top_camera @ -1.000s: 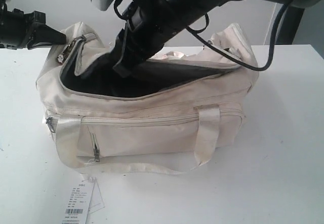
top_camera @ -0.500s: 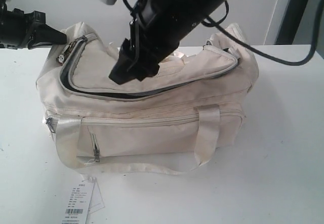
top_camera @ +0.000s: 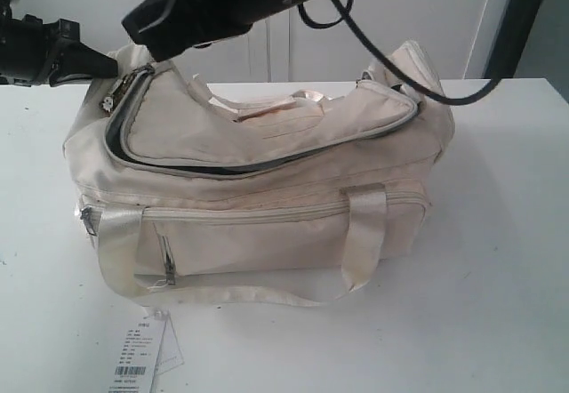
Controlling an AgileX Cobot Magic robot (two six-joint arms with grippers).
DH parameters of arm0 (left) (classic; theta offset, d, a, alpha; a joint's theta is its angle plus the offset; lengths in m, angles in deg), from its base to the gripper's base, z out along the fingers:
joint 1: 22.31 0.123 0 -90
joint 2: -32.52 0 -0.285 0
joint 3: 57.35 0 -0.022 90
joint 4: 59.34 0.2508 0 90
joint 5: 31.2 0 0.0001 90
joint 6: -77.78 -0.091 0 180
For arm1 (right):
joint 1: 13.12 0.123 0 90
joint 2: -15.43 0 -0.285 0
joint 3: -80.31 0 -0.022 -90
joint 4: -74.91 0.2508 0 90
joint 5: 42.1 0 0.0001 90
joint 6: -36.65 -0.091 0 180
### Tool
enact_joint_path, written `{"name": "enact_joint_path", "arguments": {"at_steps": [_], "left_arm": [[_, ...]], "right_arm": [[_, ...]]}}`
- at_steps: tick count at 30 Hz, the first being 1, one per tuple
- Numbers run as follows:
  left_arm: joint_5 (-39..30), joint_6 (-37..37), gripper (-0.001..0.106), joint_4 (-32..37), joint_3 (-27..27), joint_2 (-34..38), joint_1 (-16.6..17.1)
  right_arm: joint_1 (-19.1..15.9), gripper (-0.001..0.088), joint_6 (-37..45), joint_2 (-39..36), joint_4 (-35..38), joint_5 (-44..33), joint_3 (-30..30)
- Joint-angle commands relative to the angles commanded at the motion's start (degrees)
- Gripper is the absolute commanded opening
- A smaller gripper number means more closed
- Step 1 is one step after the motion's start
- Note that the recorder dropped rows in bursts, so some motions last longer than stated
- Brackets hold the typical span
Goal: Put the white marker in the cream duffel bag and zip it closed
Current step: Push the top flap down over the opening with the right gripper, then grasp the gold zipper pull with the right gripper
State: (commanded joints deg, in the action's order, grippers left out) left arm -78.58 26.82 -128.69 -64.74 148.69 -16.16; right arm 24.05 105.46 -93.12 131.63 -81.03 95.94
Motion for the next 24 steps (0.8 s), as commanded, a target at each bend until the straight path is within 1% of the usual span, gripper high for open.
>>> {"name": "enact_joint_path", "arguments": {"at_steps": [3,6,7,9,10,12,14,18,20,24], "left_arm": [[0.0,0.0,0.0,0.0,0.0,0.0,0.0],[-0.2,0.0,0.0,0.0,0.0,0.0,0.0],[-0.5,0.0,0.0,0.0,0.0,0.0,0.0],[-0.8,0.0,0.0,0.0,0.0,0.0,0.0],[-0.9,0.0,0.0,0.0,0.0,0.0,0.0],[-1.3,0.0,0.0,0.0,0.0,0.0,0.0],[-1.6,0.0,0.0,0.0,0.0,0.0,0.0],[-2.3,0.0,0.0,0.0,0.0,0.0,0.0],[-2.7,0.0,0.0,-0.3,0.0,0.0,0.0],[-3.9,0.0,0.0,-1.7,0.0,0.0,0.0]], "right_arm": [[1.3,0.0,-1.0,-3.2,-3.5,-0.1,3.8],[3.1,0.0,-8.1,-6.4,-13.1,0.0,9.4],[3.5,0.0,-11.4,-7.9,-18.6,-0.2,11.9],[4.4,0.0,-17.2,-10.0,-26.9,-1.4,15.4],[4.8,0.0,-18.8,-11.2,-30.7,-2.0,17.1],[5.5,0.0017,-19.2,-13.1,-35.6,-2.3,19.6],[6.0,0.0094,-18.6,-14.6,-38.8,-2.1,21.1],[7.4,0.0377,-11.6,-16.7,-42.2,-0.8,21.9],[7.9,0.0474,-5.9,-18.3,-42.5,0.8,21.9],[8.0,0.0473,-5.6,-20.1,-46.0,6.8,21.9]]}}
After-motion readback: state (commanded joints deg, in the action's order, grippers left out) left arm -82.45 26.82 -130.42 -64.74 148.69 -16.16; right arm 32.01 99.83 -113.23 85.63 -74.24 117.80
